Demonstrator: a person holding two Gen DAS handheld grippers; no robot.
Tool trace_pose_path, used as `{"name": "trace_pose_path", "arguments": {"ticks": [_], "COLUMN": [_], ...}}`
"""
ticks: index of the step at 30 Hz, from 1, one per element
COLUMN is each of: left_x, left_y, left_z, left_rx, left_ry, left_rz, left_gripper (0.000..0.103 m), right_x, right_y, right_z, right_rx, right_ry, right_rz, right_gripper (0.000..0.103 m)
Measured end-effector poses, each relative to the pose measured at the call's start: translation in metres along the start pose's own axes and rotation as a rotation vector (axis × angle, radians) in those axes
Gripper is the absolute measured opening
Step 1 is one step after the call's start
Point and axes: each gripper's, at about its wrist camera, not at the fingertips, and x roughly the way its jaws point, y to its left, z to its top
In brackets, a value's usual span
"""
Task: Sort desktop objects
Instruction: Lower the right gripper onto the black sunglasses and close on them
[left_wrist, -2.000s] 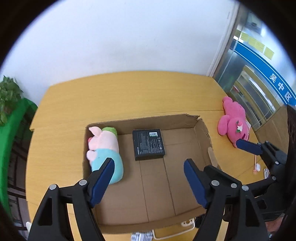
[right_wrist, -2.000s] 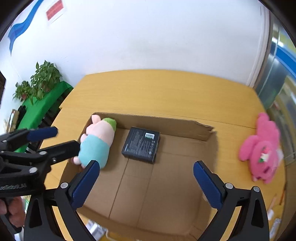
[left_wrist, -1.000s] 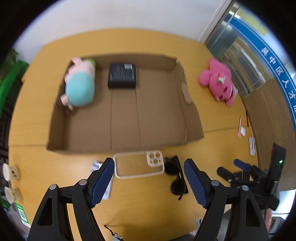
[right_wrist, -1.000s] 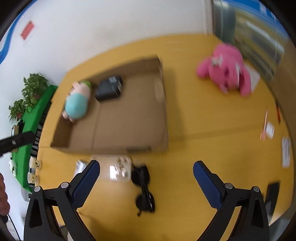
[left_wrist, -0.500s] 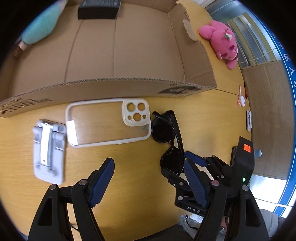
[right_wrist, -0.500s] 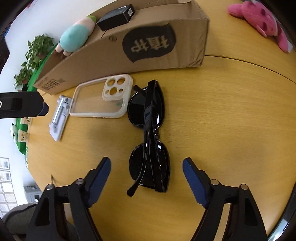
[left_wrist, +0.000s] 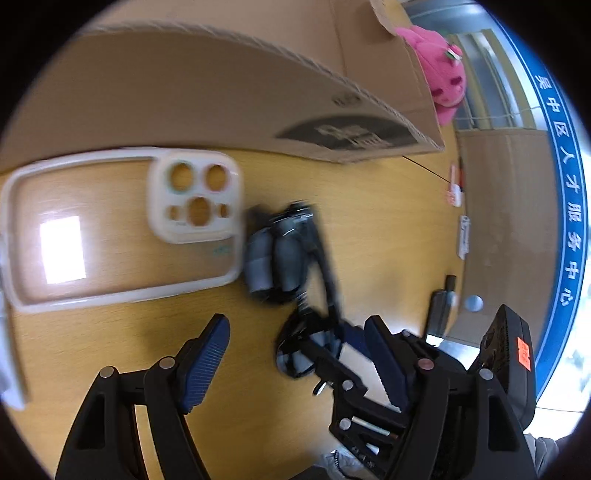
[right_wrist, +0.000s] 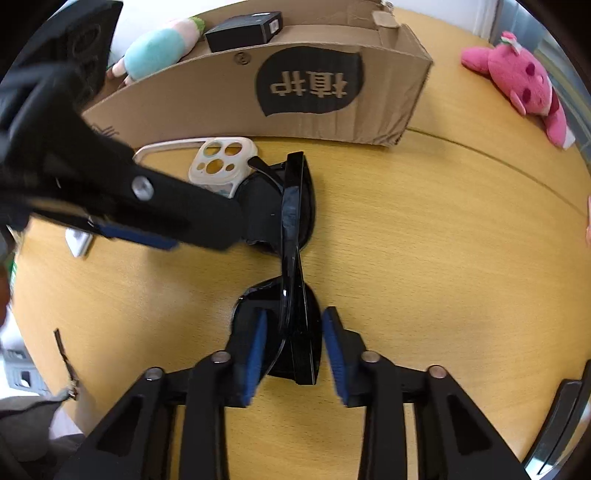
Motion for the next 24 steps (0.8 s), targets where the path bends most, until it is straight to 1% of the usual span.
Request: {"name": "trace_pose_path", "arguments": {"ticks": [1, 3, 5, 6, 7, 9, 10, 12, 14, 15, 17, 21, 24], "left_x": [0.006, 0.014, 0.016, 0.018, 0.019, 0.021, 0.021, 0.023, 0.019, 0.017, 0.007, -0.02, -0.054], "left_y": [-0.001, -0.002, -0.004, -0.005, -0.005, -0.001, -0.001, -0.003, -0.004, -0.008, -0.012, -0.032, -0.056], "left_z": [0.001, 0.003, 0.003, 0.003, 0.003, 0.001, 0.0, -0.003, -0.005, -0.006, -0.005, 0.003, 0.013], "left_rx": [0.0, 0.004, 0.017, 0.022, 0.029, 0.019, 0.019, 0.02, 0.017, 0.024, 0.036, 0.063, 0.111], "left_ry": [0.01, 0.023, 0.015, 0.018, 0.026, 0.037, 0.04, 0.034, 0.026, 0.022, 0.005, -0.046, -0.097], "left_rz": [-0.006, -0.011, -0.024, -0.02, -0.011, -0.039, -0.04, -0.039, -0.064, -0.063, -0.074, -0.111, -0.113], "left_gripper": [0.074, 0.073, 0.066, 0.055, 0.048, 0.042, 0.04, 0.038, 0.035, 0.034, 0.034, 0.034, 0.034], "right_x": [-0.001, -0.002, -0.004, -0.006, -0.007, -0.01, -0.011, -0.011, -0.013, -0.014, -0.021, -0.055, -0.086], "right_y": [0.0, 0.003, 0.002, 0.001, 0.0, 0.0, 0.002, 0.008, 0.01, 0.01, 0.011, 0.019, 0.025], "right_z": [-0.001, -0.003, -0.006, -0.006, -0.007, -0.006, -0.006, -0.004, -0.003, -0.002, 0.002, 0.02, 0.039], "right_rx": [0.003, 0.001, 0.015, 0.03, 0.041, 0.051, 0.047, 0.039, 0.048, 0.055, 0.067, 0.054, 0.045], "right_ry": [0.004, 0.007, 0.008, 0.008, 0.008, 0.006, 0.007, 0.019, 0.018, 0.02, 0.011, -0.055, -0.115], "right_rz": [0.007, 0.012, 0.024, 0.031, 0.035, 0.055, 0.07, 0.08, 0.084, 0.088, 0.098, 0.111, 0.103], "right_gripper": [0.025, 0.024, 0.024, 0.024, 0.024, 0.021, 0.015, 0.015, 0.015, 0.015, 0.014, 0.014, 0.014]}}
